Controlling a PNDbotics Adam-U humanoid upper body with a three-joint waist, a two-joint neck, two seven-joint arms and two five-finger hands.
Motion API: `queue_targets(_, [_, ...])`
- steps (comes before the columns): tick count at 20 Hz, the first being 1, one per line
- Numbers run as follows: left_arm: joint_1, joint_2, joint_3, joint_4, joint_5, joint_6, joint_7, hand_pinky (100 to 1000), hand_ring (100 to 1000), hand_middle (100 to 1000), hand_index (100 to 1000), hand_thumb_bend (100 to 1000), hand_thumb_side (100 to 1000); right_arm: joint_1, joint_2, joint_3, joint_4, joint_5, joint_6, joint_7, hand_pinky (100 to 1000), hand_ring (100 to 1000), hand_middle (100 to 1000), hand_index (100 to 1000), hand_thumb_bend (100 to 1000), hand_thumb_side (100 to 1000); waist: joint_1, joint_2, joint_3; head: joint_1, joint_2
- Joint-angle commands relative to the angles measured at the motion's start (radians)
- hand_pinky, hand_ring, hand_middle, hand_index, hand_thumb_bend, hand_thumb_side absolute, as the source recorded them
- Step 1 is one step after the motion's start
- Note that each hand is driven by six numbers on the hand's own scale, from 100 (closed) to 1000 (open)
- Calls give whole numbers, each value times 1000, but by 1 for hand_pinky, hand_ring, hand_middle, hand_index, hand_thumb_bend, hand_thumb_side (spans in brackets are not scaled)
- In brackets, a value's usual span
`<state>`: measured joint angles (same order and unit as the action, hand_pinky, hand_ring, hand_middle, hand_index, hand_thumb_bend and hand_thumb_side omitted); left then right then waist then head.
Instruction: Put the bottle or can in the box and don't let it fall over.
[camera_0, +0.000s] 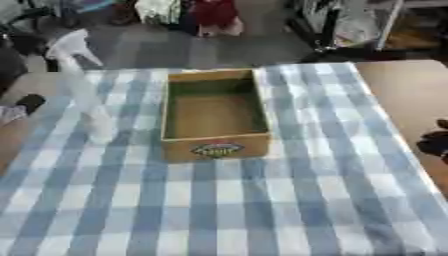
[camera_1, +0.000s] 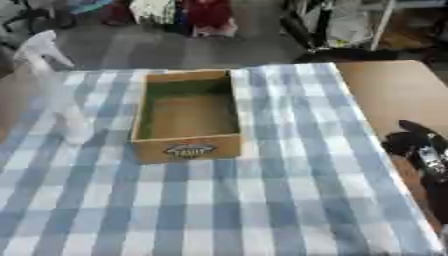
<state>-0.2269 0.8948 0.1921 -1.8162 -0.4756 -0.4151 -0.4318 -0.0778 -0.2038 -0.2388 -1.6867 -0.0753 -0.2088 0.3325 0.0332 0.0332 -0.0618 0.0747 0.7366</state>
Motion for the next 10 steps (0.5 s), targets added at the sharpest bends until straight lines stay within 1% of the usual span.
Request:
queue_targets(1, [-31,62,-3,26,27,-10,-7,793,705,703,934,224,510,-7,-18,0,-5,0,0,2,776,701,651,847,100,780,2,-11,-4,1,-3])
queue_targets(5, [-100,113,-35,139,96,-29,-35,791,703,702,934,199,530,-3,-19,-1,-3,2,0,1,776,701,651,847,100,780,3,-15,-8,3,-6])
queue_targets(10, [-228,170,-83,330,161,-53,-82,790,702,701,934,180,549,-1,-21,2,-1,2,1,5,775,701,650,847,100,782,6,-18,-15,11,-5])
